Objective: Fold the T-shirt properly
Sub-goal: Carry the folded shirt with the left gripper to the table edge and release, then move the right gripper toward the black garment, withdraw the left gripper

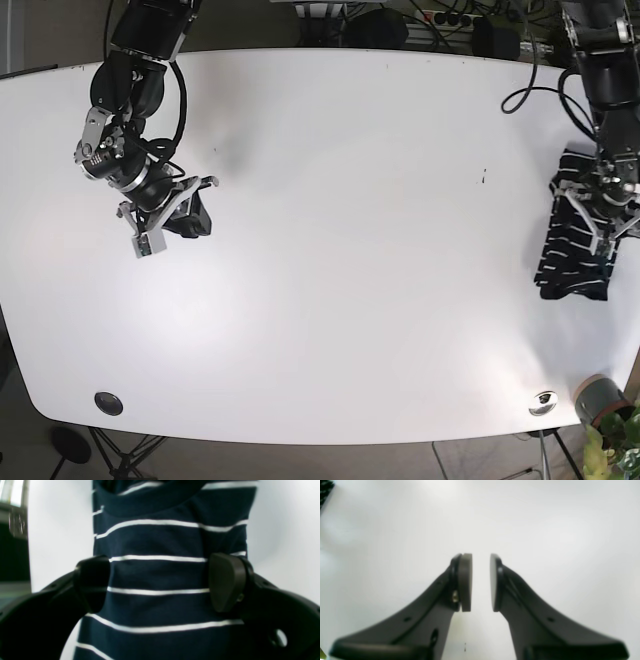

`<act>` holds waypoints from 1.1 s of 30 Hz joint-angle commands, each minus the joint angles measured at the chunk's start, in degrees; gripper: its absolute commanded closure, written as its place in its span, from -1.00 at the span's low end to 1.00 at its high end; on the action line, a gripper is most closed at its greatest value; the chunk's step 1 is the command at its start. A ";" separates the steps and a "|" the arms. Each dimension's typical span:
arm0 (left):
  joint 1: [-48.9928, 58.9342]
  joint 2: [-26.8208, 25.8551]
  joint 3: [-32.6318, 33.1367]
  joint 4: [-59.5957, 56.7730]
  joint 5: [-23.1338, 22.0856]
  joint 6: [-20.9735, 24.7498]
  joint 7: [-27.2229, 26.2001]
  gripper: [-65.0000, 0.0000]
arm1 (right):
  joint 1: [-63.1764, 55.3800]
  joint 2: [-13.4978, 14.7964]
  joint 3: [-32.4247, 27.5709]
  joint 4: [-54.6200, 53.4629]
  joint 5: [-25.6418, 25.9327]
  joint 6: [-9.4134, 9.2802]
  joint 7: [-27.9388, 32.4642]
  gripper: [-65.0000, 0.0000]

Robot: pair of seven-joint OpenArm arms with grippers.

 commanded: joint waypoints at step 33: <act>3.87 -3.20 -14.15 6.86 3.40 -8.35 -1.87 -0.74 | 0.47 2.32 -0.21 3.09 0.78 0.30 1.70 0.66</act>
